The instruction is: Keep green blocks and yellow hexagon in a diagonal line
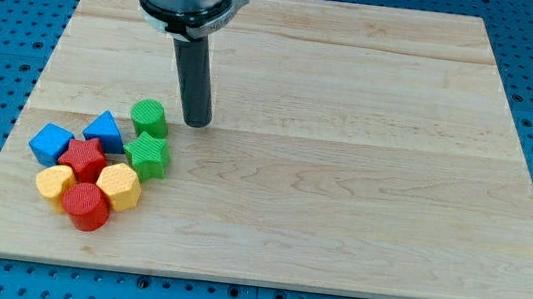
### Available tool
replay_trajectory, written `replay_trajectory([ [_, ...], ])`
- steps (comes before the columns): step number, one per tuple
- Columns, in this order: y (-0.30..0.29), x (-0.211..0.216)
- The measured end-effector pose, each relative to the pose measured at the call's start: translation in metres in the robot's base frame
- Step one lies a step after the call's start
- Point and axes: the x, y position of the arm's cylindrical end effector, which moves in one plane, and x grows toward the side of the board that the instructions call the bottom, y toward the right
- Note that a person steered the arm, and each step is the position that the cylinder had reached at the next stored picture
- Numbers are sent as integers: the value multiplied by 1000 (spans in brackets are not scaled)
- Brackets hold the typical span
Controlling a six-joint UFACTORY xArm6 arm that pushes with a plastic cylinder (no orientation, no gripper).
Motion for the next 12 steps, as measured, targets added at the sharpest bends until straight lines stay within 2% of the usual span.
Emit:
replay_trajectory([
  [1,-1,-5],
  [2,-18,-43],
  [3,-95,-72],
  [4,-184,-46],
  [5,-218,-28],
  [6,-213,23],
  [7,-210,101],
  [8,-213,155],
  [9,-122,150],
  [10,-66,128],
  [11,-31,110],
  [12,-21,71],
])
